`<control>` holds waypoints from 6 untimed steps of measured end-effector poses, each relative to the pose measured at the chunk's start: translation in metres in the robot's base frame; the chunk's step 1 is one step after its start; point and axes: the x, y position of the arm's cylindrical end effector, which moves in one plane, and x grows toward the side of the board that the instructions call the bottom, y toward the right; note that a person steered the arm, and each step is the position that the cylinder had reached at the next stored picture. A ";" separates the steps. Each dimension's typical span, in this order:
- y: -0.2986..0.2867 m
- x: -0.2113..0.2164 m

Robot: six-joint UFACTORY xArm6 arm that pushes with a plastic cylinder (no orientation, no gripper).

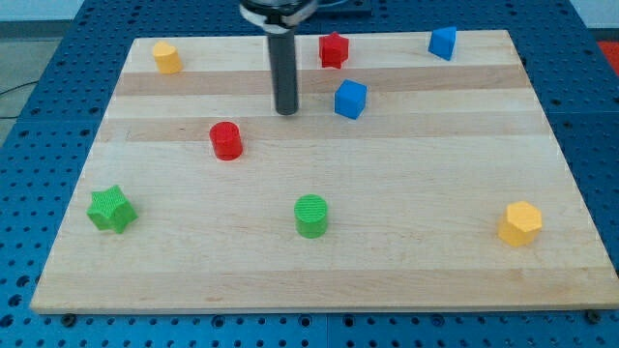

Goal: Slide the yellow heart towards the red star

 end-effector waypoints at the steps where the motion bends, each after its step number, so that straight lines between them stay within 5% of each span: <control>1: -0.092 -0.005; 2: -0.189 -0.054; 3: -0.216 -0.095; 4: -0.210 -0.109; 6: -0.104 -0.097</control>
